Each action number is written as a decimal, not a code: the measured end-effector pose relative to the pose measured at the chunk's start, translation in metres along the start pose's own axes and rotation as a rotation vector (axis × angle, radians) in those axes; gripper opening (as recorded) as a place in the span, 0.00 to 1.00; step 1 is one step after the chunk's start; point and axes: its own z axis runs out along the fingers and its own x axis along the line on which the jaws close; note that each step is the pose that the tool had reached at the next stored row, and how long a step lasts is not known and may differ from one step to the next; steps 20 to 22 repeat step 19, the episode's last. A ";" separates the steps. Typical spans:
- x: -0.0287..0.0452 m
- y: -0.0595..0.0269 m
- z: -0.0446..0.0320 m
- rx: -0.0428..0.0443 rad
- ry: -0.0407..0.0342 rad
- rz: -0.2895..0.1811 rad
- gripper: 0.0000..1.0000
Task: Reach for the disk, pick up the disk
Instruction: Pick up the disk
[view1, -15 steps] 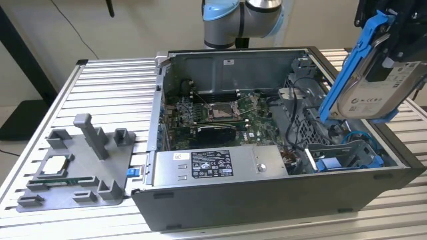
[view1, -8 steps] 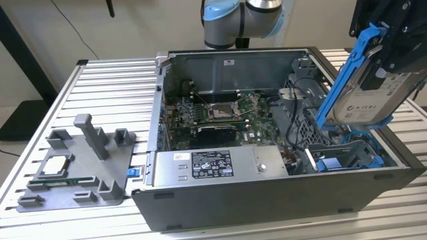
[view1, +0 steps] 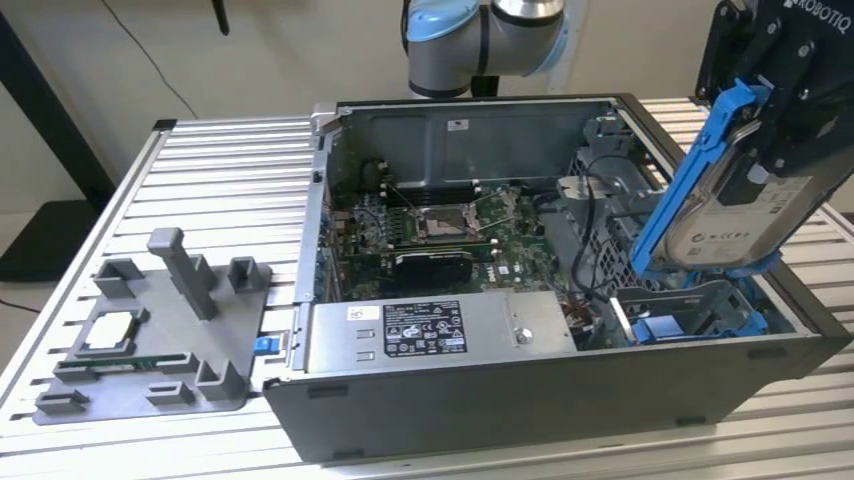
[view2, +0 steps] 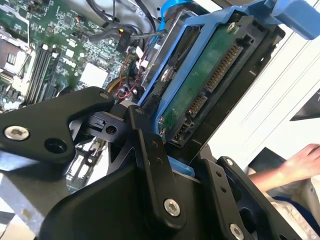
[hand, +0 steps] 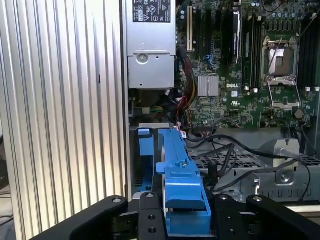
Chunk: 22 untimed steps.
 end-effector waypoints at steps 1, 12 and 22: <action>0.0010 -0.0005 0.0018 -0.0001 -0.0001 -0.001 0.00; 0.0094 -0.0046 0.0200 -0.0006 -0.0007 -0.012 0.00; 0.0095 -0.0046 0.0207 -0.0006 -0.0006 -0.012 0.00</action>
